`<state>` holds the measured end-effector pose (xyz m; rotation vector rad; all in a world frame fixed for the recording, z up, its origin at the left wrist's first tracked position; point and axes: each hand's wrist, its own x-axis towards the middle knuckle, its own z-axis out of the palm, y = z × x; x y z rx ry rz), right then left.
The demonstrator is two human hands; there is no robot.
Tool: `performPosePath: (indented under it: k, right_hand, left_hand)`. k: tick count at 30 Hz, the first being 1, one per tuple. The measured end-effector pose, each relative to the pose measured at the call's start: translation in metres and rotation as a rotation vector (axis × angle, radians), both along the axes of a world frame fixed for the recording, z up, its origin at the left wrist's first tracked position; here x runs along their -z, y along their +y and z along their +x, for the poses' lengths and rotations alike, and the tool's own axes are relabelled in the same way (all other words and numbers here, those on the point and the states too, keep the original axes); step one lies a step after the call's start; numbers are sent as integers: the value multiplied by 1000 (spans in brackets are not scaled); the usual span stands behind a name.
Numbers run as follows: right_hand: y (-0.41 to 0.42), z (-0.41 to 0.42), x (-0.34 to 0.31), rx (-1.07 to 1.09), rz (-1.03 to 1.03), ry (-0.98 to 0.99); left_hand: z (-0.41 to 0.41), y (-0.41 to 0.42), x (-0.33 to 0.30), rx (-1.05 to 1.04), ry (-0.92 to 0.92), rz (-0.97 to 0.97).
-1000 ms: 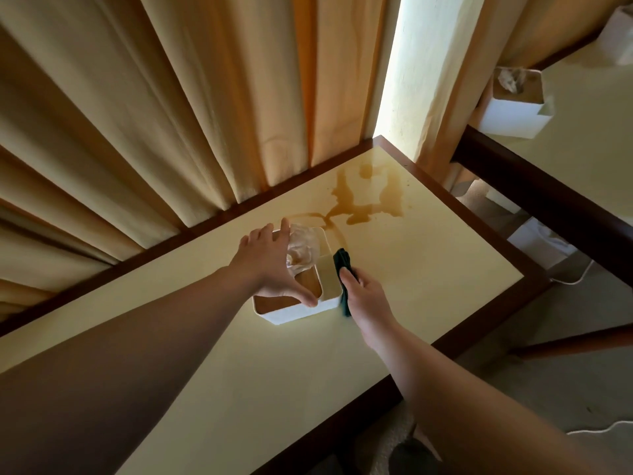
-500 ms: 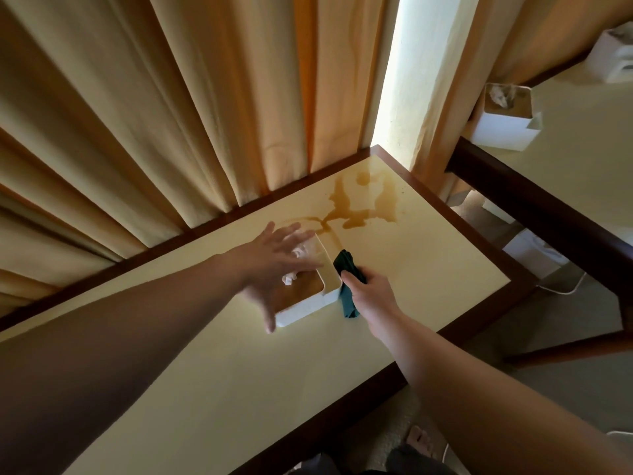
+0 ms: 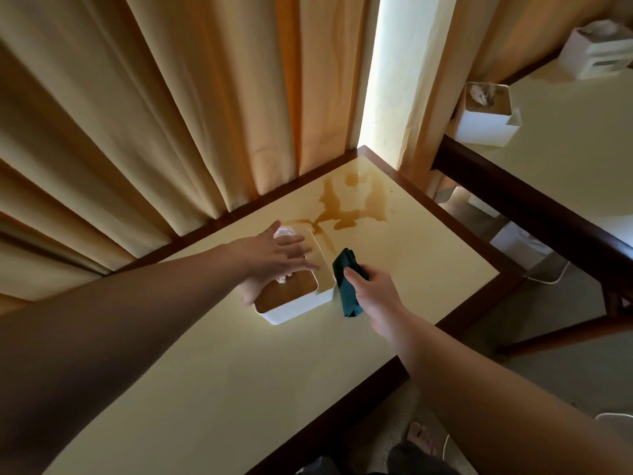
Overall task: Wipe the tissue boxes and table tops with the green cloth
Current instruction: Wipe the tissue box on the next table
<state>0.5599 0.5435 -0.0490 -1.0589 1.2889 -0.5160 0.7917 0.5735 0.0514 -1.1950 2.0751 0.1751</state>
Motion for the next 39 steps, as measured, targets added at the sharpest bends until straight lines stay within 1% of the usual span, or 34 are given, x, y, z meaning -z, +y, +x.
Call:
performPosePath:
  k: [3, 6, 9, 11, 14, 16, 20, 23, 27, 31, 36, 39]
  right_hand:
    - [0, 1, -2, 6, -10, 6]
    - [-1, 0, -5, 13, -21, 14]
    - [-5, -5, -7, 28, -44, 26]
    - [-7, -8, -9, 29, -54, 34]
    - [-9, -9, -8, 34, -63, 27]
    - [-10, -6, -7, 46, -82, 18]
    - [-10, 11, -9, 65, -104, -18]
    - [1, 26, -6, 52, -56, -105]
    - [23, 27, 4, 67, -12, -141]
    - [55, 17, 11, 51, 75, -176]
    - [65, 18, -4, 106, 58, -267]
    - [49, 26, -22, 127, 33, -256]
  left_hand:
    - [0, -3, 1, -19, 37, -16]
    - [-3, -4, 4, -80, 70, -4]
    - [-10, -2, 7, -160, 139, -42]
    - [-13, 1, 11, -242, 216, -85]
    - [-19, 8, 17, -434, 339, -142]
    - [-23, 10, 21, -503, 374, -170]
    - [-28, 12, 24, -548, 394, -198]
    - [-29, 13, 26, -572, 403, -199]
    - [-32, 16, 28, -611, 423, -207]
    - [-35, 16, 26, -614, 420, -203]
    - [-36, 16, 26, -626, 412, -204]
    - [-35, 17, 26, -627, 412, -196]
